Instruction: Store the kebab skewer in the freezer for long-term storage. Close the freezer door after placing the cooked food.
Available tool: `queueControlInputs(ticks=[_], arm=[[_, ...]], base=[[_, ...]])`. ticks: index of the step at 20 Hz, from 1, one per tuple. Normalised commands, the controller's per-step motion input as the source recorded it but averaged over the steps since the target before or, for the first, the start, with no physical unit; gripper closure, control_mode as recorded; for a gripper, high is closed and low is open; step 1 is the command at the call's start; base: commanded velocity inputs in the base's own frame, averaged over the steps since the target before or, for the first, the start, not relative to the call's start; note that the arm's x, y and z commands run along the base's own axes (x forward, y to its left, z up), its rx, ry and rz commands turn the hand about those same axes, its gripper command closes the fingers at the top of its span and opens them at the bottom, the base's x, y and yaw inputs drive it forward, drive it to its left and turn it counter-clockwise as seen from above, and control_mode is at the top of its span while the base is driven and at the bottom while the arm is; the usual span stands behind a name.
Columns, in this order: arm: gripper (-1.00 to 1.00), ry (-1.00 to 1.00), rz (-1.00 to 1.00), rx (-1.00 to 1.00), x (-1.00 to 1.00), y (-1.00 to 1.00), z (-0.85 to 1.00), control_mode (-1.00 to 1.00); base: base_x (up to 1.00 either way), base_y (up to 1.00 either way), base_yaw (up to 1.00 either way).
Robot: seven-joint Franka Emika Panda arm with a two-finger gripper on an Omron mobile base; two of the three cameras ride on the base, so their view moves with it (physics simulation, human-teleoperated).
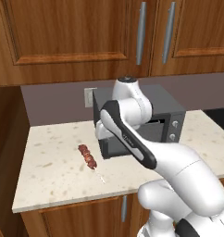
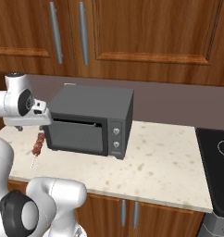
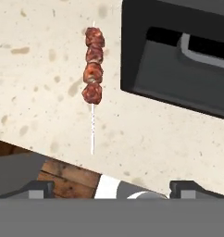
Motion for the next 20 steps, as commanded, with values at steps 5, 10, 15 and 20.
queueControlInputs(ticks=[5,10,15,20], arm=[[-1.00,0.13,0.15,0.00,0.00,0.48,-0.43,-1.00],[-1.00,0.05,0.10,-0.01,-0.03,0.22,-0.45,-1.00],[-1.00,0.01,0.00,-0.01,-0.01,0.02,-0.35,-1.00],[-1.00,0.00,-0.01,-0.07,0.28,-0.02,-0.56,-1.00]], base=[[0.00,0.00,0.00],[0.00,0.00,0.00],[0.00,0.00,0.00],[0.00,0.00,0.00]])
